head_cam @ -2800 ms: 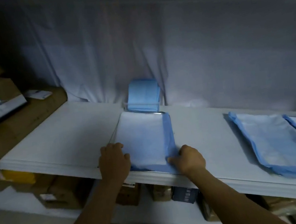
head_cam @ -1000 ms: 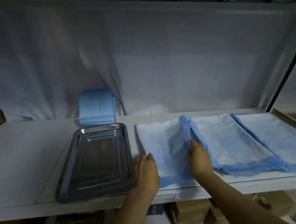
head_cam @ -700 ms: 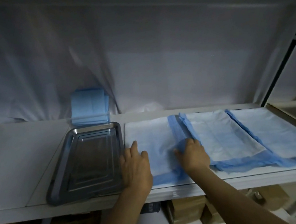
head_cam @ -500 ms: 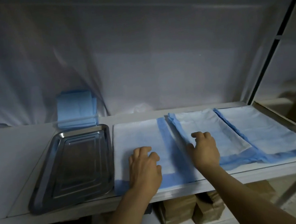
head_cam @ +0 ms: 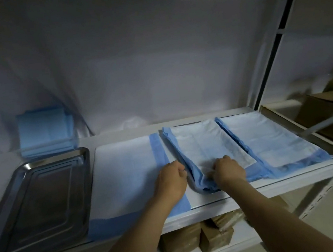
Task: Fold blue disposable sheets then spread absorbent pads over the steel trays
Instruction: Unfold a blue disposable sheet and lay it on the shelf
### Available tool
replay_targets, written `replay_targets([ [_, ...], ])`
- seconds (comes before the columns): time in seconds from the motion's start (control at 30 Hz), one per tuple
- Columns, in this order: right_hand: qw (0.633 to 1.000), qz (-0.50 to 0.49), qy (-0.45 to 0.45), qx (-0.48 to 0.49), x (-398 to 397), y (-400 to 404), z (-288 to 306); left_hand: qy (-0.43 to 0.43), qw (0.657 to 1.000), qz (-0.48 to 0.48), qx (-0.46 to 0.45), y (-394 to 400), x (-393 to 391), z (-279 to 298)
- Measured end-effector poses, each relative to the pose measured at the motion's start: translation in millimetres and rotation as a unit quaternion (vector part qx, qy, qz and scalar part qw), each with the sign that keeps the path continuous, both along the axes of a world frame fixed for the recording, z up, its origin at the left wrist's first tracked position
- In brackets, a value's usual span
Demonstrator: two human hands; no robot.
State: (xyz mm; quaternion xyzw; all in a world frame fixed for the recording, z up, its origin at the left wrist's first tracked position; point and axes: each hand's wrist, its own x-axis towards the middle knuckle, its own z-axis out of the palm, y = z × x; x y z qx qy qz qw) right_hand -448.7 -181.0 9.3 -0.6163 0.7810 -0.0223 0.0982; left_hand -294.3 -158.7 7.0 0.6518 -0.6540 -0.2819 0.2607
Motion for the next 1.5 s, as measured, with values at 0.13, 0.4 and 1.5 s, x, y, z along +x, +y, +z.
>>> replay_targets([
  [0.13,0.998,0.017,-0.014,-0.060,-1,2,2,0.095,0.992,0.062,0.056,-13,-15,-1],
  [0.4,0.956,0.134,-0.154,-0.211,16,19,9,0.486,0.827,0.154,0.237,-24,-25,28],
  [1.5,0.958,0.263,-0.048,-0.105,111,45,-9,-0.234,0.963,0.113,-0.078,42,120,-1],
])
